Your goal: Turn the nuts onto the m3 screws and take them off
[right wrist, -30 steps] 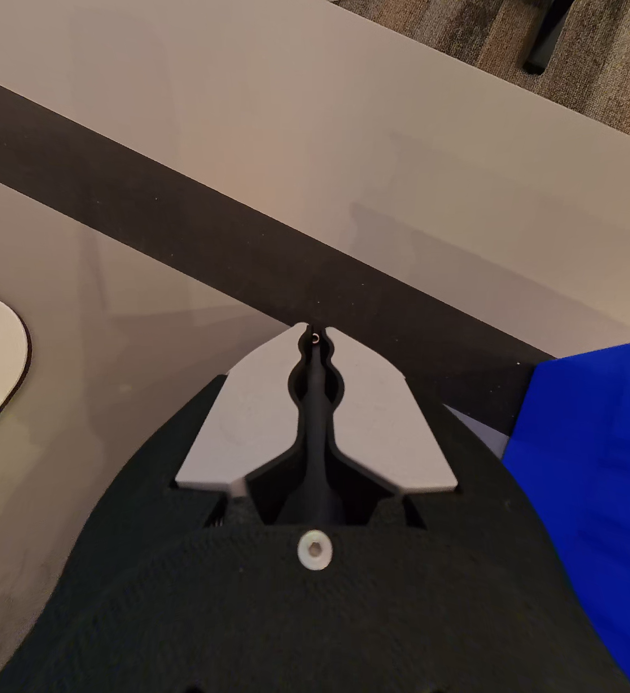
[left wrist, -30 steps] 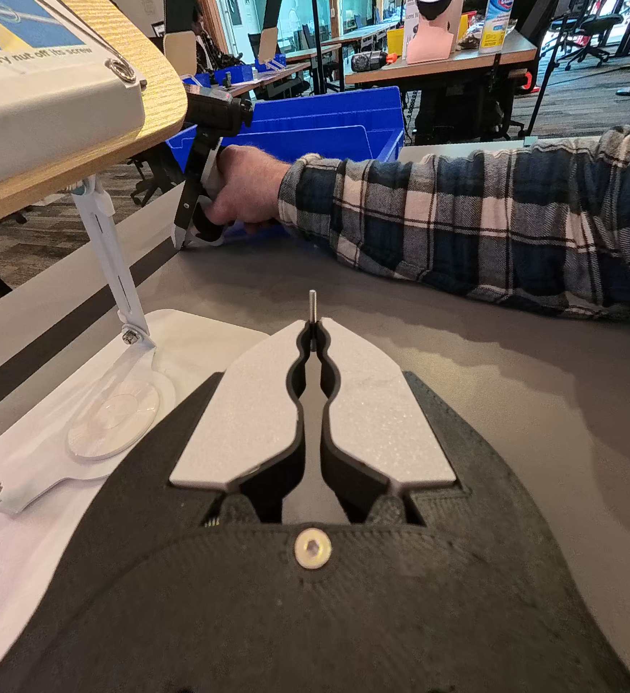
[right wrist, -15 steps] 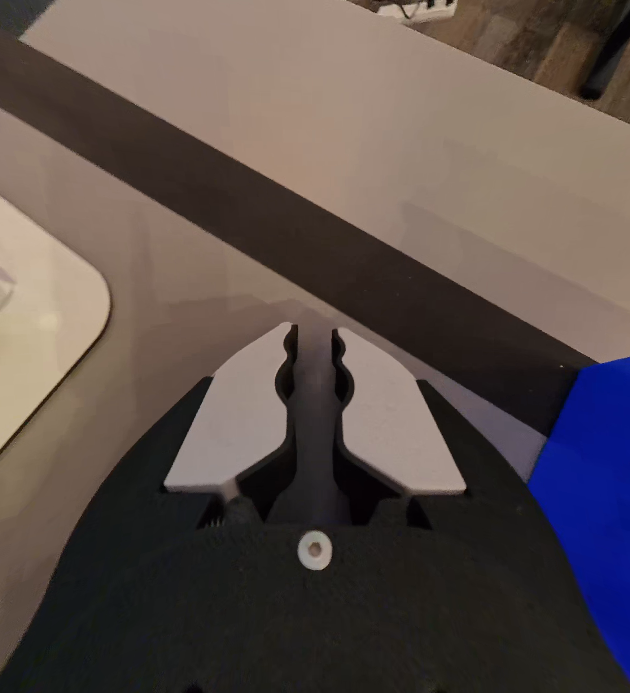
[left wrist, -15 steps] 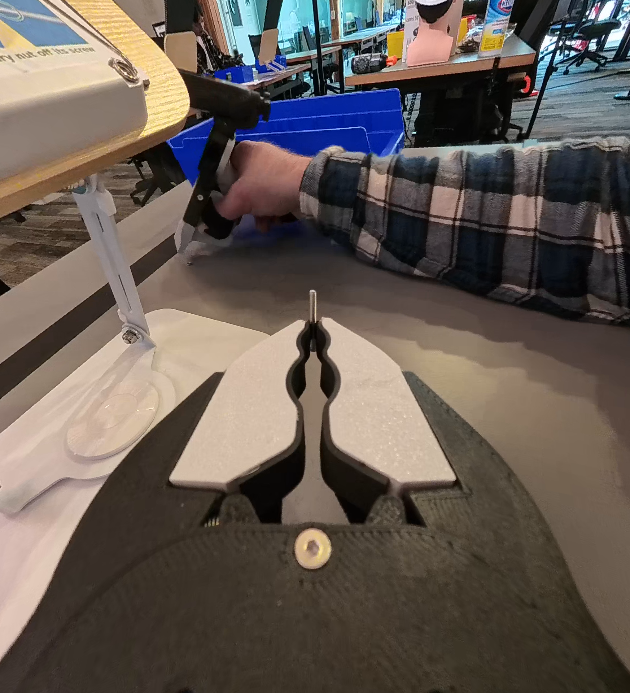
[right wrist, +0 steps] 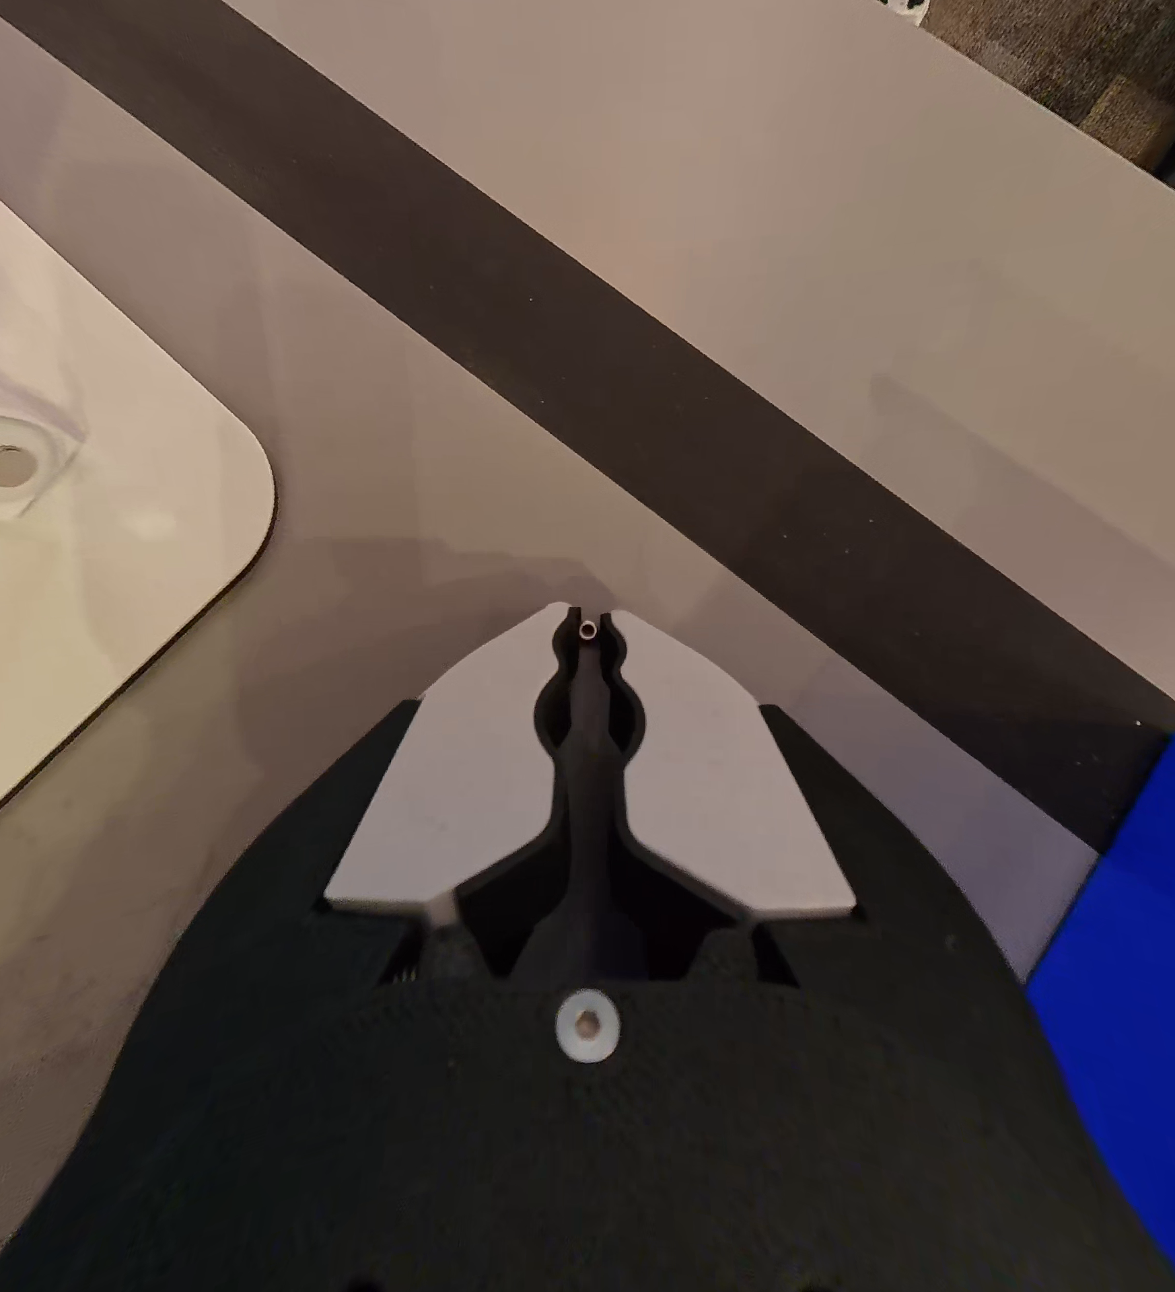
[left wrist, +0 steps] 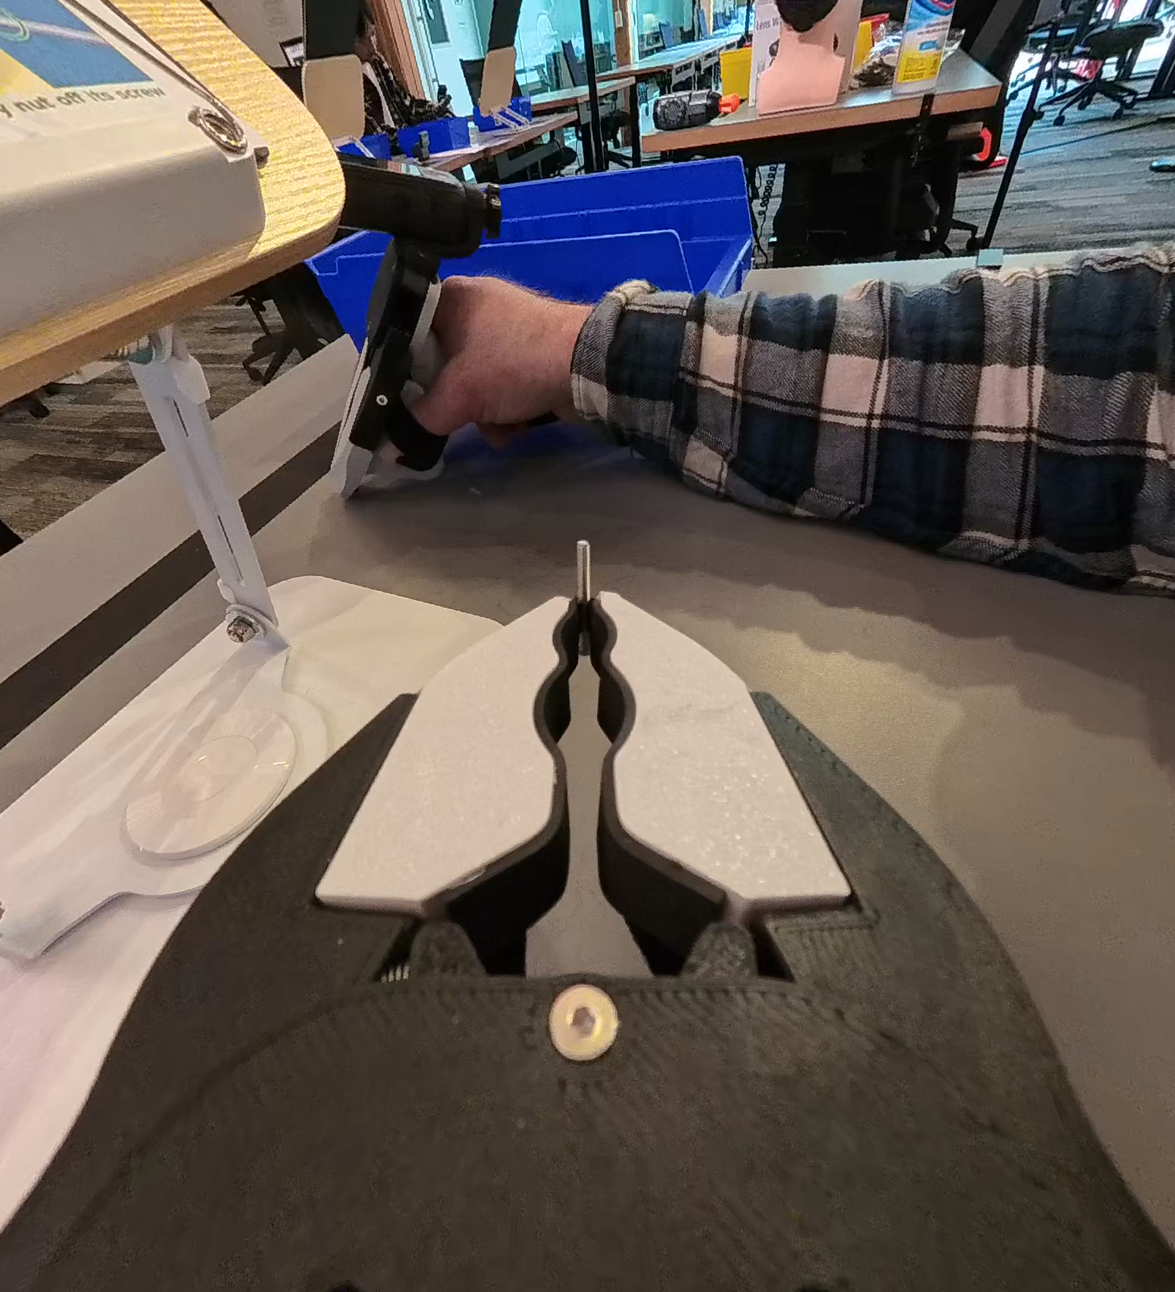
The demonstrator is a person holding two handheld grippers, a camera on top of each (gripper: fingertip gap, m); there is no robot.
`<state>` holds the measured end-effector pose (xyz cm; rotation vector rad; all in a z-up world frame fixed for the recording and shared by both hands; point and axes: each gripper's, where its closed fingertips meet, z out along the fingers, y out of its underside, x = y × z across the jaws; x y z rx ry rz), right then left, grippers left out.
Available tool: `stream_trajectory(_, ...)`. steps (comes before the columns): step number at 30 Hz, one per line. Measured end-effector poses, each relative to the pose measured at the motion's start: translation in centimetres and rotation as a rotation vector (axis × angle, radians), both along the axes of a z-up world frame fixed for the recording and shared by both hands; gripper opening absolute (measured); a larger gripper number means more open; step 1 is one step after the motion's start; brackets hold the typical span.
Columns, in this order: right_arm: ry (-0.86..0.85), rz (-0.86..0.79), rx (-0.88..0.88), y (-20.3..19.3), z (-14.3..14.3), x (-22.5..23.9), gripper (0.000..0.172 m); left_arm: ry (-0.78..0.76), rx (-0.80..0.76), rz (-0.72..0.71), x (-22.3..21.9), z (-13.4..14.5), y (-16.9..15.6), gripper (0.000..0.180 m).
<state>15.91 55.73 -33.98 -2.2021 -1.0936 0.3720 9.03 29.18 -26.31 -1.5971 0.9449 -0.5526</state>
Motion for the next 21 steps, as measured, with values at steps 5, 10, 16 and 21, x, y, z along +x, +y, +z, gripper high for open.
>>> stream_trajectory(5, -0.003, -0.001, -0.001, 0.0, 0.0, 0.0, 0.005, 0.0, -0.001, -0.001, 0.0, 0.0, 0.0, 0.001)
stream_trajectory(10, -0.002, 0.003, 0.0, -0.1, 0.0, 0.0, 0.0, 0.0, -0.001, 0.0, 0.0, 0.0, 0.1, 0.001)
stream_trajectory(16, 0.02, 0.007, -0.008, -0.3, 0.3, -0.1, 0.003, -0.001, 0.0, -0.001, 0.0, 0.0, 0.1, 0.001)
stream_trajectory(21, 0.052, 0.068, -0.031, -2.5, 0.9, -0.1, 0.016, -0.006, -0.005, -0.002, 0.0, 0.0, 0.1, 0.001)
